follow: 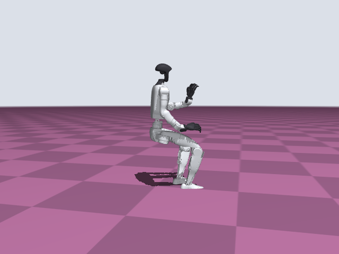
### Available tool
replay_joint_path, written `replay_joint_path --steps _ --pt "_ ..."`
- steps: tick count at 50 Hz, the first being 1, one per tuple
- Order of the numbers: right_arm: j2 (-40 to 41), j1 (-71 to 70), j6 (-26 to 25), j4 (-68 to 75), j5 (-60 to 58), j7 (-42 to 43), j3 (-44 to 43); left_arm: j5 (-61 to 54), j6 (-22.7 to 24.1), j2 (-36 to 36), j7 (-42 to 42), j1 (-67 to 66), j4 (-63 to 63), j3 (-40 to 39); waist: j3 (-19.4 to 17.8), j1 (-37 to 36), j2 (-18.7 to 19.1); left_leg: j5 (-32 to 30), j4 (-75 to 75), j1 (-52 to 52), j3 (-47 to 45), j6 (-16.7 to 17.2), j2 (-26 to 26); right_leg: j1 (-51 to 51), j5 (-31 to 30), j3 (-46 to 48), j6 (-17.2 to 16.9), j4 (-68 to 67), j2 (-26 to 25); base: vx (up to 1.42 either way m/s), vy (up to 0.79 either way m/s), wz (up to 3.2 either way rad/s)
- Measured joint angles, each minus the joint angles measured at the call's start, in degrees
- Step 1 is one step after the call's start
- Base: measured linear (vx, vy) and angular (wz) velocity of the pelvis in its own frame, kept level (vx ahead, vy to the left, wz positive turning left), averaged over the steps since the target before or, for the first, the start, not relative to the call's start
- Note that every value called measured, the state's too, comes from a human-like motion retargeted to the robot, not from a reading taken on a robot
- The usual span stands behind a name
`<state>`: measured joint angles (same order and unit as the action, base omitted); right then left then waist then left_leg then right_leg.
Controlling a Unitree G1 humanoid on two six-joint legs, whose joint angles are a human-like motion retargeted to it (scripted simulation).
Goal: Upper body actions
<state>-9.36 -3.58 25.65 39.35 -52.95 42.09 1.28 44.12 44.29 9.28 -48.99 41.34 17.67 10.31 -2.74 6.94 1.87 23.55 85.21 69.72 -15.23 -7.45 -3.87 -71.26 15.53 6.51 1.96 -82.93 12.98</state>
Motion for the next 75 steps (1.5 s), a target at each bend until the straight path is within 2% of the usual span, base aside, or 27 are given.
replay_joint_path --steps 7,13,17,20,25,27,30,33,35,41,46,52,58,60,63,65,68,75 --pt "-0.83 1.52 0.03 -0.48 0.23 -0.06 -2.16 1.05 0.39 1.96 4.43 -14.17 -4.23 1.33 0.68 -2.89 0.26 0.03 -0.31 -0.08 -0.31 -0.10 0.45 0.04 -0.03 -0.08 0.04 0.07 0.58 0.01 0.00 0.02" --pt "-1.59 1.91 0.37 -0.65 0.67 0.26 -2.43 6.32 1.01 4.13 5.16 -28.68 0.25 1.18 0.35 -3.55 0.40 0.09 -0.37 -0.03 -0.30 -0.21 0.58 0.08 -0.09 -0.01 -0.08 0.13 0.72 0.00 0.00 0.00" --pt "-1.55 2.60 0.32 -0.86 0.98 0.73 -2.43 14.98 -2.57 4.44 1.71 -34.54 7.57 -0.43 0.14 -3.95 -0.08 0.00 -0.54 -0.16 -0.32 -0.33 0.90 0.26 -0.06 0.06 -0.08 0.12 1.09 0.00 0.00 0.00" --pt "-1.75 2.92 0.17 -0.92 1.01 1.12 -2.14 17.74 -3.45 5.81 0.19 -36.25 13.62 -0.95 0.06 -3.98 -0.31 -0.04 -0.63 -0.23 -0.34 -0.38 1.15 0.38 -0.01 0.10 -0.07 0.05 1.42 0.00 0.00 0.00" --pt "-1.90 2.85 0.95 -0.95 0.81 1.20 -1.11 19.86 -9.45 6.46 3.84 -37.88 18.85 -1.30 -0.10 -3.53 -0.87 0.06 -0.65 -0.45 -0.32 -0.30 1.18 0.51 -0.02 0.16 -0.04 0.03 1.48 0.00 0.00 0.00" --pt "-2.22 2.70 3.01 -1.69 0.37 0.99 -0.36 19.35 -11.73 4.83 4.36 -38.31 20.27 -1.96 -0.34 -3.21 -1.20 0.15 -0.56 -0.56 -0.23 -0.25 1.04 0.59 -0.14 0.26 0.02 0.10 1.35 0.00 0.00 0.00" --pt "-2.66 2.33 7.71 -3.89 1.49 -0.07 0.42 19.61 -11.55 2.96 3.10 -37.79 20.29 -2.76 -0.72 -3.14 -1.36 0.14 -0.53 -0.67 -0.26 -0.23 1.03 0.69 -0.30 0.17 0.01 0.26 1.22 0.00 0.00 0.00" --pt "-2.27 0.60 14.69 -8.90 9.65 -2.19 1.69 20.46 -13.10 1.99 4.22 -37.05 21.70 -2.92 -0.94 -3.31 -1.46 0.09 -0.47 -0.64 -0.03 -0.21 0.99 0.67 -0.35 0.20 -0.07 0.27 1.10 0.00 0.00 0.00" --pt "-2.20 -1.64 16.56 -13.31 15.63 -3.71 2.41 20.40 -13.25 1.91 4.49 -36.82 21.87 -2.85 -0.96 -3.36 -1.57 0.03 -0.41 -0.64 0.07 -0.22 0.86 0.66 -0.36 0.25 -0.11 0.24 1.01 0.00 0.00 0.00" --pt "-3.22 -14.74 14.25 -26.55 27.15 -4.55 3.96 19.21 -12.32 1.91 4.56 -37.04 22.75 -3.43 -0.48 -3.05 -2.42 0.03 -0.26 -0.64 0.30 -0.03 0.78 0.58 -0.35 0.22 -0.19 0.15 0.82 0.00 0.00 0.00" --pt "-1.63 -31.56 14.84 -27.92 35.78 -4.08 6.52 18.54 -12.04 1.84 5.12 -37.07 23.20 -4.28 -0.23 -2.41 -2.99 -0.05 -0.25 -0.79 0.27 -0.05 0.89 0.71 -0.35 0.15 -0.15 0.12 0.88 0.00 0.00 0.00" --pt "0.95 -50.36 14.55 -15.61 28.17 -0.57 8.10 19.06 -11.60 1.66 5.56 -34.86 25.00 -4.57 -0.99 -2.79 -3.82 -0.36 -0.42 -1.31 0.06 -0.14 1.58 1.21 -0.17 0.00 -0.18 -0.14 1.74 -0.04 -0.02 0.07" --pt "3.04 -66.50 15.06 7.64 13.99 5.24 13.53 19.20 -11.01 1.61 5.47 -31.62 26.62 -3.69 -3.04 -4.32 -4.46 -0.71 -0.69 -1.78 -0.20 -0.33 2.21 1.56 -0.10 -0.18 -0.26 -0.32 2.55 -0.09 -0.05 0.11" --pt "4.25 -70.73 12.94 15.58 6.36 7.53 15.08 19.30 -11.07 1.63 5.31 -30.92 26.93 -3.54 -3.45 -4.42 -4.53 -0.74 -0.71 -1.85 -0.25 -0.36 2.34 1.61 -0.08 -0.22 -0.29 -0.36 2.72 -0.07 -0.04 0.07" --pt "6.63 -73.42 8.27 22.93 -0.98 6.61 14.97 19.44 -11.17 1.63 5.47 -30.10 27.50 -3.27 -3.62 -4.60 -4.58 -0.73 -0.75 -1.96 -0.30 -0.41 2.57 1.72 0.06 -0.23 -0.34 -0.48 3.05 -0.02 -0.01 0.03" --pt "8.09 -73.77 7.84 25.10 -1.28 6.17 13.84 19.47 -11.11 1.67 5.62 -29.63 27.75 -3.27 -3.85 -4.70 -4.65 -0.73 -0.75 -2.03 -0.30 -0.42 2.67 1.82 0.16 -0.20 -0.36 -0.58 3.21 0.00 0.00 0.00" --pt "8.96 -72.36 10.68 24.54 2.34 5.05 12.71 19.24 -11.07 1.83 5.55 -29.59 27.77 -3.53 -3.99 -4.65 -4.83 -0.62 -0.73 -2.14 -0.39 -0.40 2.56 1.92 0.18 -0.24 -0.32 -0.57 3.13 0.00 0.00 0.00" --pt "4.77 -63.99 13.59 10.52 4.51 2.90 11.57 18.19 -10.95 2.25 5.58 -31.39 26.92 -4.58 -3.22 -3.45 -4.57 -0.37 -0.66 -2.01 -0.32 -0.48 1.92 1.82 -0.05 -0.04 -0.27 -0.28 2.48 0.02 0.01 -0.03"
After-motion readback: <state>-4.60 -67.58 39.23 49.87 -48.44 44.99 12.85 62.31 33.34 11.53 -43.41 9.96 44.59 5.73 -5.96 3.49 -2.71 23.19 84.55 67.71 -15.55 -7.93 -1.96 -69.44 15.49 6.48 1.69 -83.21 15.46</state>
